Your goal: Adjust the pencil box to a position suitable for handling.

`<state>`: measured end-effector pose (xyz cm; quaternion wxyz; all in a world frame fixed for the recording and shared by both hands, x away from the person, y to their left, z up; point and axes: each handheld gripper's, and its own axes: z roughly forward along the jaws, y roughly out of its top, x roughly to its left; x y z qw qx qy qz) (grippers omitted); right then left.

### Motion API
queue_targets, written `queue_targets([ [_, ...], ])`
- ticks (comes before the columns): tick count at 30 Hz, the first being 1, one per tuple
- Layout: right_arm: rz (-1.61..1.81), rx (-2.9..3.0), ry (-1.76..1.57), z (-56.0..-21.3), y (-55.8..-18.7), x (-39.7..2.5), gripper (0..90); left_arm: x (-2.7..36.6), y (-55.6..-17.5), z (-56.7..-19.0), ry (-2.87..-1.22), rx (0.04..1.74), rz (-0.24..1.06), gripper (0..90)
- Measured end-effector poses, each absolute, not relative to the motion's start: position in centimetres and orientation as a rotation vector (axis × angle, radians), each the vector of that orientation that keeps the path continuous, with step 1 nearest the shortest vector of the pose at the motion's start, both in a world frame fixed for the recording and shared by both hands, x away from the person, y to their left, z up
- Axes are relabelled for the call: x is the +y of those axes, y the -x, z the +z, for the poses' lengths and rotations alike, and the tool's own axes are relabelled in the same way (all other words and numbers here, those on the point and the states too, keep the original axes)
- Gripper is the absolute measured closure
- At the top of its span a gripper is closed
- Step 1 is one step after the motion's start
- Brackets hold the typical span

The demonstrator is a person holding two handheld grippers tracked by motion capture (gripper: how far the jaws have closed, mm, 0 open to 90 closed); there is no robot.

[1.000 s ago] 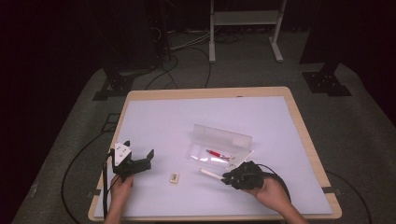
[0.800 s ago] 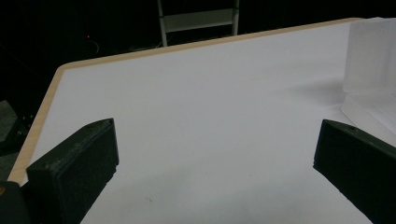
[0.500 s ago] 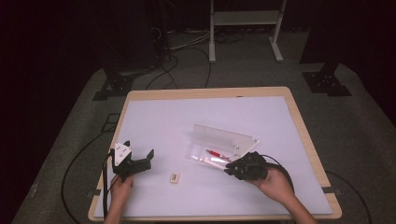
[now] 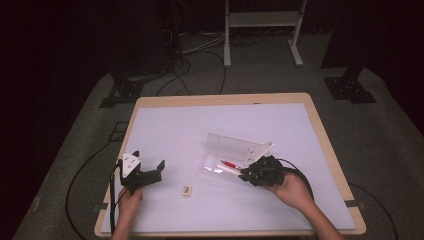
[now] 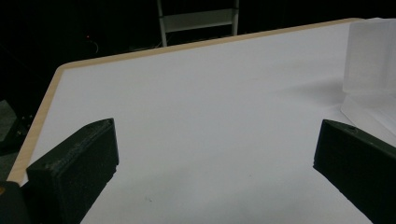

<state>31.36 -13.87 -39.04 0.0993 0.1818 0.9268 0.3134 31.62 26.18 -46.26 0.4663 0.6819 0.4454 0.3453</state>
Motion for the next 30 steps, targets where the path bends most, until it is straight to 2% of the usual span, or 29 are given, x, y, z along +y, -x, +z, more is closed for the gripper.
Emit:
queue_targets([
  [30, 0.871, 2.752, -0.582, -40.6, -34.3, -13.9, 77.8, 26.2, -31.6, -46.3, -1.674, 1.092, 0.844, 0.0],
])
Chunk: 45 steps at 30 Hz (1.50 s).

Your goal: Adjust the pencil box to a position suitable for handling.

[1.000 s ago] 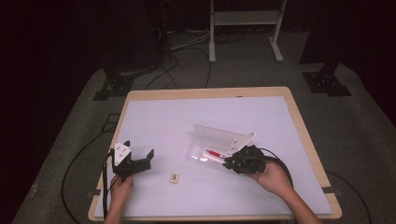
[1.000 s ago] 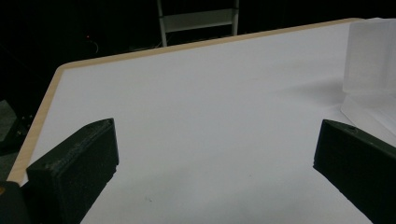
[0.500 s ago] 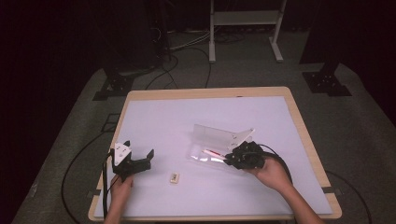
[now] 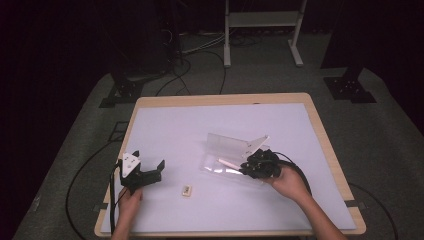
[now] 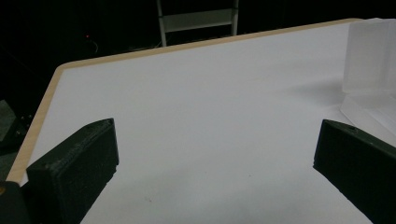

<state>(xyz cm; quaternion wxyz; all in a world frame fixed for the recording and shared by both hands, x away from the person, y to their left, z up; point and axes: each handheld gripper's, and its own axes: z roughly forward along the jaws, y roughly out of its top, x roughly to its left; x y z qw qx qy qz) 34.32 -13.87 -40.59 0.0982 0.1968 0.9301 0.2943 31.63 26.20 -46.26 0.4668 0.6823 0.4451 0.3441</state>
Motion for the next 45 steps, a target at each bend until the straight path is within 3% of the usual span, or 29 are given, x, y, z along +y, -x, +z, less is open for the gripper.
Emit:
queue_targets([
  [45, 0.772, 2.829, -0.636, -44.2, -36.0, -13.5, 77.7, 26.2, -31.6, -46.3, -1.672, 1.094, 0.842, 0.0],
])
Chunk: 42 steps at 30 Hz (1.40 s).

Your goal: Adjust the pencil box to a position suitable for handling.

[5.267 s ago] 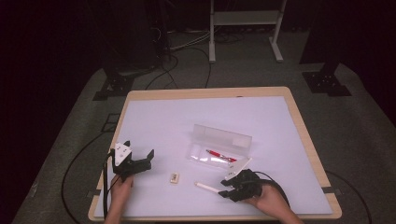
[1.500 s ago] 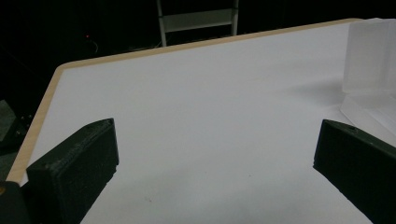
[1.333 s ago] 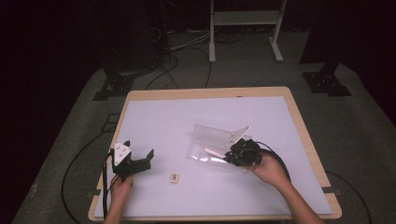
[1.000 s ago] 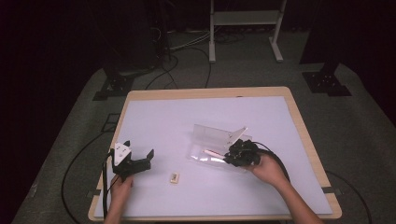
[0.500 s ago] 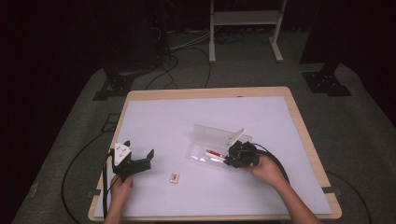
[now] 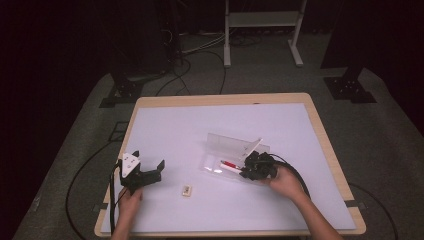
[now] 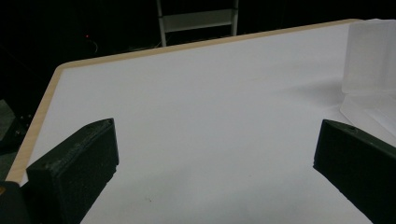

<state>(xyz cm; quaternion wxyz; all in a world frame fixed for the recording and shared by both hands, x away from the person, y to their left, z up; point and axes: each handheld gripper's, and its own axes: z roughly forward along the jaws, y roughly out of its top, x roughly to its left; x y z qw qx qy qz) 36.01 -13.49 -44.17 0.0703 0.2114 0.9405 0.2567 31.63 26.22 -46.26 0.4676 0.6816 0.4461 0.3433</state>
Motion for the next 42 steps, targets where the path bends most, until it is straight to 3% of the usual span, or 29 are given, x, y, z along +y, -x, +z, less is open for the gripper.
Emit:
queue_targets([
  [24, 0.809, 2.828, -0.656, -44.2, -36.1, -13.8, 76.8, 26.2, -31.6, -46.3, -1.672, 1.094, 0.837, 0.0],
  [42, 0.934, 2.756, -0.644, -42.1, -34.9, -14.6, 69.6, 26.2, -31.6, -46.3, -1.673, 1.094, 0.840, 0.0],
])
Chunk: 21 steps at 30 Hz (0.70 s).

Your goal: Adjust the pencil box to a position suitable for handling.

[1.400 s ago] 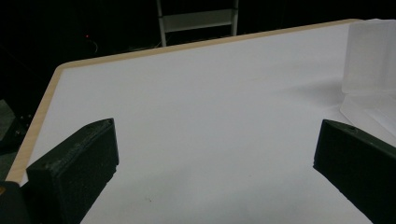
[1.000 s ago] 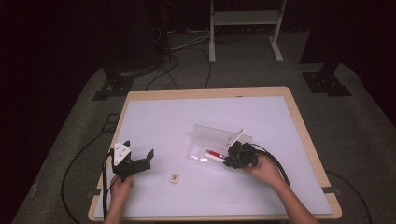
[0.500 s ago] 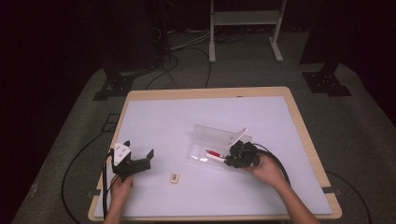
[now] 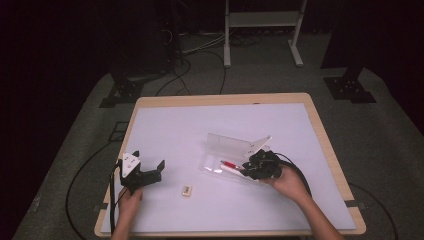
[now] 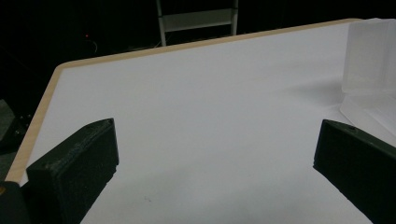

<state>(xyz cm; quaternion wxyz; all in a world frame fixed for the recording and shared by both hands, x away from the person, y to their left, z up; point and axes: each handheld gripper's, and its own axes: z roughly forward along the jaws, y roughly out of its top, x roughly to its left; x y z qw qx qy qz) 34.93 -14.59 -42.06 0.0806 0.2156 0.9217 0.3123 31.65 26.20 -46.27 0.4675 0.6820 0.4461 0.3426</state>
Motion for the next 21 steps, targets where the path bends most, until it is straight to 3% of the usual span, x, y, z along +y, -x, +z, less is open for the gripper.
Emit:
queue_targets([
  [21, 1.049, 2.768, -0.603, -40.6, -33.0, -13.0, 57.8, 26.2, -31.6, -46.3, -1.676, 1.093, 0.842, 0.0],
])
